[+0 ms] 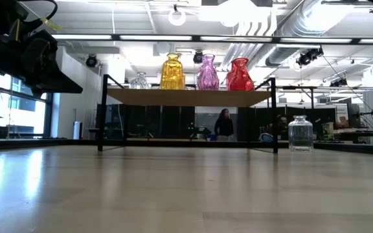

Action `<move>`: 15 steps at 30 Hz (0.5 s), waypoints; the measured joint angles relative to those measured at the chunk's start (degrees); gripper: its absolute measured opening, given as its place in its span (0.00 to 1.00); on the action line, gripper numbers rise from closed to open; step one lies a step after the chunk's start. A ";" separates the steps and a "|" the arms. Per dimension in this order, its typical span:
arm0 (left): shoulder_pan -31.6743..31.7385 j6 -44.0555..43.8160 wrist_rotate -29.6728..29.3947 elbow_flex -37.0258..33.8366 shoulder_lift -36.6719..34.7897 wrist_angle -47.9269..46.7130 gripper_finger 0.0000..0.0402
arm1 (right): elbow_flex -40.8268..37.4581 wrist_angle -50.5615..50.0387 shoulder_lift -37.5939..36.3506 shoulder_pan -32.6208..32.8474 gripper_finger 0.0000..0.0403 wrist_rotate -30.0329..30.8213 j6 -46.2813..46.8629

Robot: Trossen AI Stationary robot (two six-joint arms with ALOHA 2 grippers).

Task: Sort vases onto shelf
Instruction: Put the bottom transparent vase aligned with the other transparent vase on the shelf

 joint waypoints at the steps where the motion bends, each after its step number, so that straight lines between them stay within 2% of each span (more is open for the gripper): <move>1: -0.01 0.02 0.02 0.00 0.00 0.01 0.00 | 0.29 -0.02 0.00 -0.85 0.00 0.02 -1.15; 15: -0.02 0.00 0.02 0.00 -0.01 -0.01 0.00 | 4.23 3.39 0.00 -16.18 0.00 1.37 -22.56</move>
